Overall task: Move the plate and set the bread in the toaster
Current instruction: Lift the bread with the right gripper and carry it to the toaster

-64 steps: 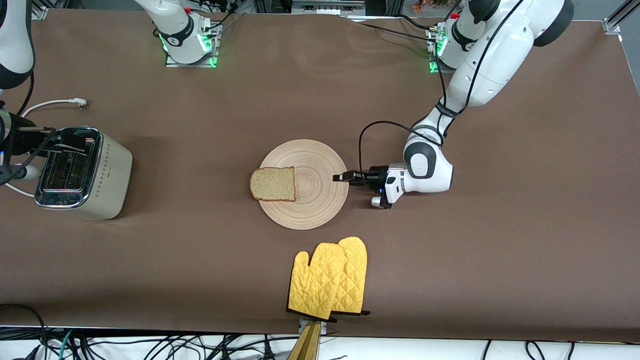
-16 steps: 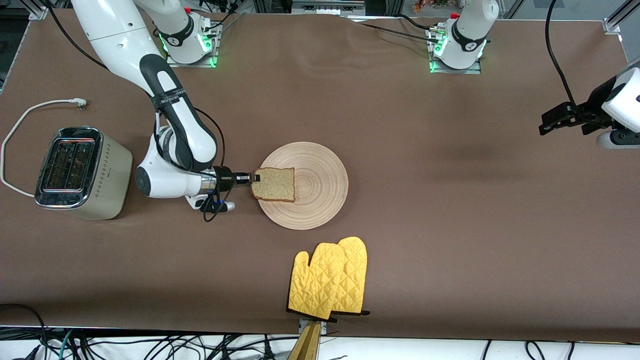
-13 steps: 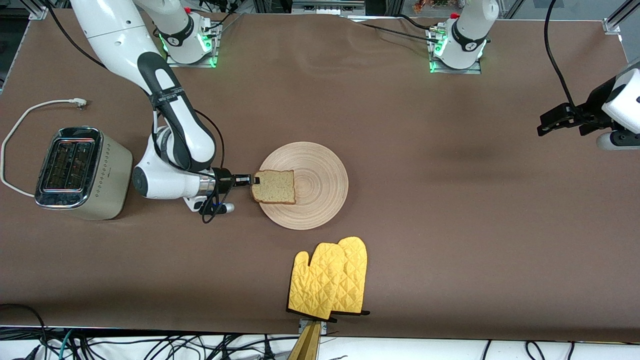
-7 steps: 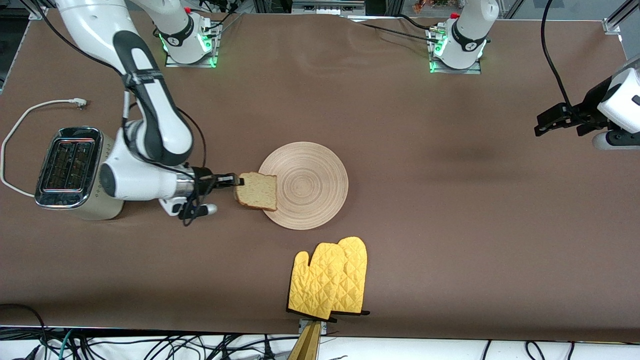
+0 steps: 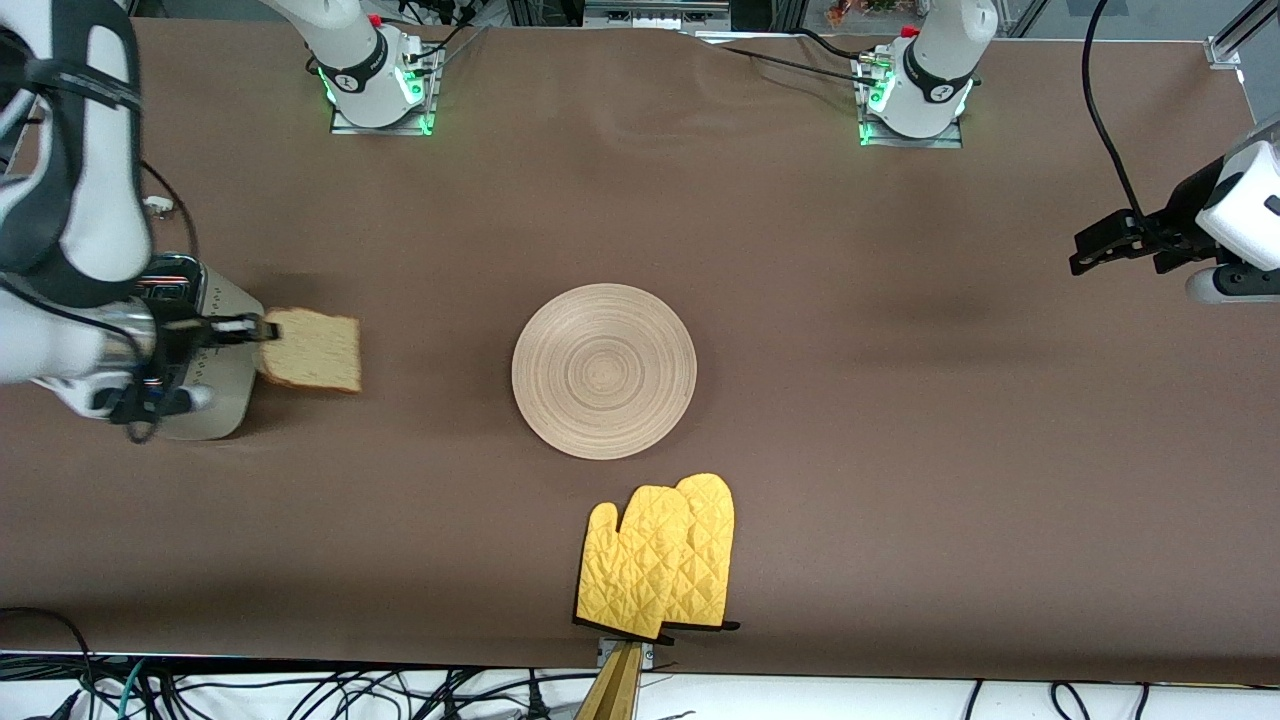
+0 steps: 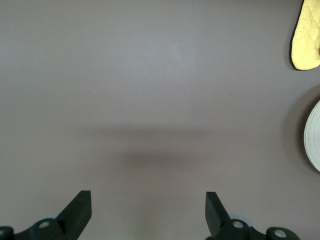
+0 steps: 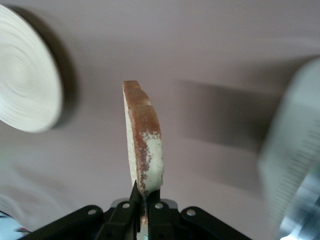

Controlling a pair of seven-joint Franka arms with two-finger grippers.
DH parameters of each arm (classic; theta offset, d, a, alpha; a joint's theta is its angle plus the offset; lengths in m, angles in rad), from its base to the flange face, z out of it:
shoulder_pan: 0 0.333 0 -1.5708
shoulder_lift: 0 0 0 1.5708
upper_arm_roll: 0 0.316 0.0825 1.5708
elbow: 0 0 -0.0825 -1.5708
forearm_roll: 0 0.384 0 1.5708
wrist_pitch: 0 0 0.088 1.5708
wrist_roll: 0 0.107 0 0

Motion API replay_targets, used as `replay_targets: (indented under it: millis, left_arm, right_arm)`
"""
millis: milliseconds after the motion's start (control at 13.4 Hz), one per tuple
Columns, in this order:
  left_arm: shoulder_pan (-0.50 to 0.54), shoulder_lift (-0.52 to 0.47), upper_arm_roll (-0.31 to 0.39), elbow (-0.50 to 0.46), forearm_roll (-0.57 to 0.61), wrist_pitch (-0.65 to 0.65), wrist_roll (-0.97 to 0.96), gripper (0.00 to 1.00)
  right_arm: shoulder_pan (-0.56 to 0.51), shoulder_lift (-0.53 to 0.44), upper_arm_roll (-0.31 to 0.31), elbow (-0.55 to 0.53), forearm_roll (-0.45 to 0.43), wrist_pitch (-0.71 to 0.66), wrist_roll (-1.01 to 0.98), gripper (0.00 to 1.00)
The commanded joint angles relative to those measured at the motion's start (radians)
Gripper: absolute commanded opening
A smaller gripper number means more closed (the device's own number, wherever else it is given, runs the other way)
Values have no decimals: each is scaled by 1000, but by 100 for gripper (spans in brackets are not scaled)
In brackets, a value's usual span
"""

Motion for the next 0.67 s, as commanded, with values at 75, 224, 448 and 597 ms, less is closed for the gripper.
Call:
replay_targets:
  millis: [75,224,448,597]
  left_arm:
    - [7,14,6,33,-19,-14,7,100]
    - [10,13,9,33,-18,-14,8,100]
    - [8,14,8,34,-18,-14,8,100]
    - [8,13,8,34,-13,-14,8,100]
  right_arm:
    - [9,3,-167,68,-84,-67,-190,0]
    - [6,3,-191,129,-183,-88,-211,0]
    - [4,6,-266,160,-248,-78,-291,0]
    - [1,16,-309,160,-250,-59,-320,0]
